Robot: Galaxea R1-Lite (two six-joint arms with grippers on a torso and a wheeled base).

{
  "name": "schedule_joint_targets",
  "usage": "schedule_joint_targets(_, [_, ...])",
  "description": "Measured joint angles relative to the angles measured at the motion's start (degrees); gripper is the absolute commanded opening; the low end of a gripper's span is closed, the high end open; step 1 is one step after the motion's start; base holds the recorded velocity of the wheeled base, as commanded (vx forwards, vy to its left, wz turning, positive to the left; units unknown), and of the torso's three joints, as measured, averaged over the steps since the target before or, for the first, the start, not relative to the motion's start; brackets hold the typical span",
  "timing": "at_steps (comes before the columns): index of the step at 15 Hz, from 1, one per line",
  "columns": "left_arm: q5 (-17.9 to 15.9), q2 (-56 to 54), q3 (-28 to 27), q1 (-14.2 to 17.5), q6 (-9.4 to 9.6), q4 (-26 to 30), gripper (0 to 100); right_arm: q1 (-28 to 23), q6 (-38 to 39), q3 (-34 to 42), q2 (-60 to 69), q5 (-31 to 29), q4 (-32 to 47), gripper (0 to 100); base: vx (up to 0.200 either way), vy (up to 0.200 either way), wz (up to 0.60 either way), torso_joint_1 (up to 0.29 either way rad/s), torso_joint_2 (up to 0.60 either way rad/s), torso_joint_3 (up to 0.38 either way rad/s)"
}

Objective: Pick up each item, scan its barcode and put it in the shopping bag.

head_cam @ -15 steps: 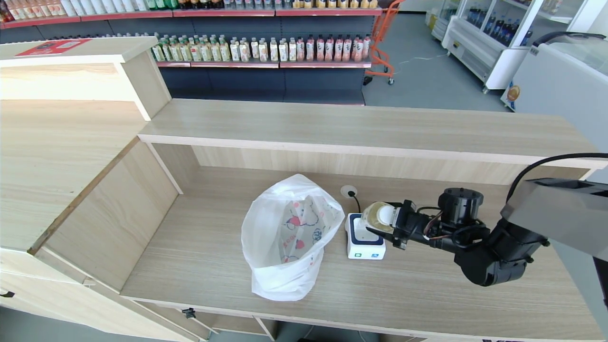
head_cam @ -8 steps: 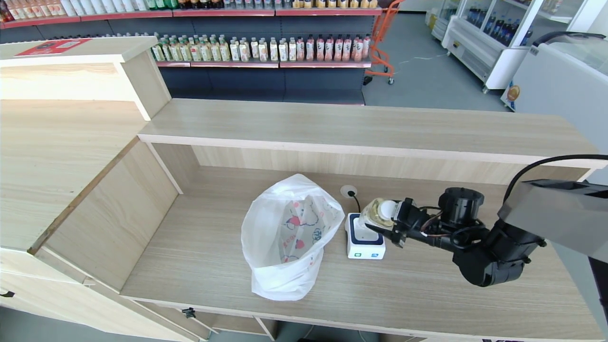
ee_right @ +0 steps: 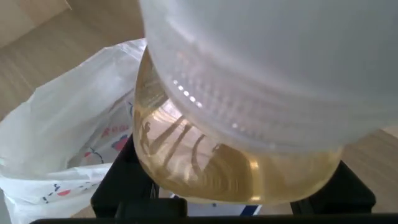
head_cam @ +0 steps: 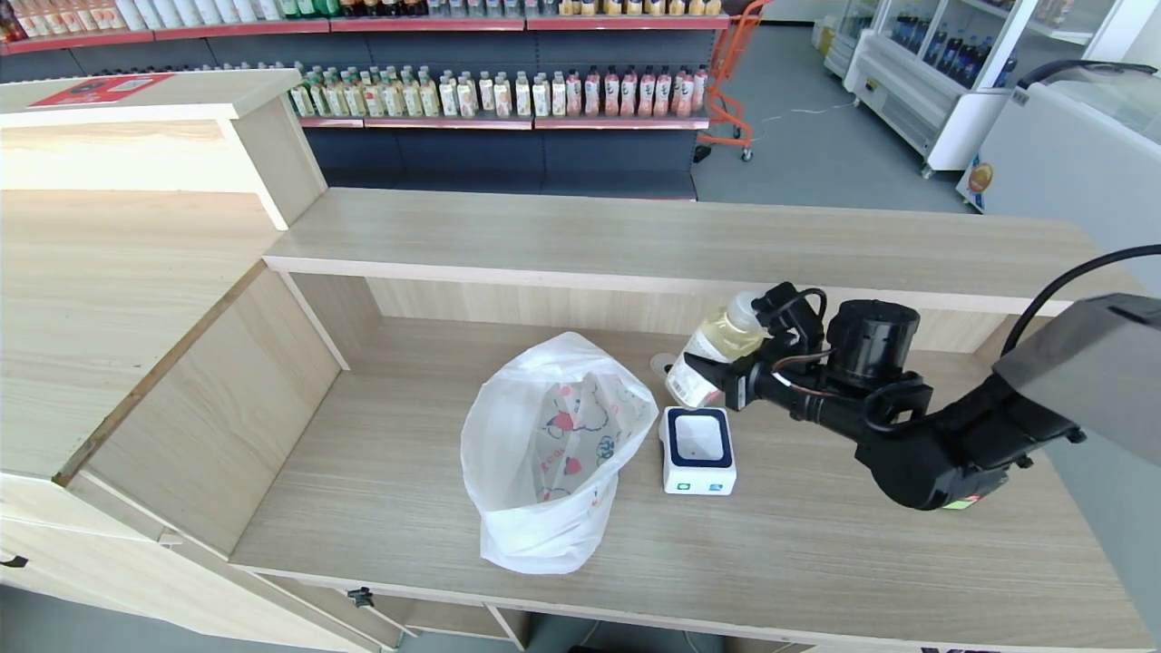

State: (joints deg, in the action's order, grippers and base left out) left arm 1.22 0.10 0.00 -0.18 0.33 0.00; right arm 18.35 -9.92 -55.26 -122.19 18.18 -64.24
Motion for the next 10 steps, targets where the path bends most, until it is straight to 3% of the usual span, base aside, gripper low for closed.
schedule_joint_targets(3, [0.00,0.00,0.00,0.02,0.02,0.00,100,5.13,6.07,-4.44,-0.33,-0.34,5.12,0,0.000,0.000,0.00,0.000,0.00,0.000])
schedule_joint_targets(7, [-0.02,0.00,0.00,0.02,0.00,0.00,100,8.89,7.35,-16.20,-6.62,-0.52,12.93,0,0.000,0.000,0.00,0.000,0.00,0.000])
schedule_joint_targets(10, [-0.02,0.00,0.00,0.02,0.02,0.00,100,10.81,6.16,-21.75,-11.96,-0.52,13.45,0,0.000,0.000,0.00,0.000,0.00,0.000])
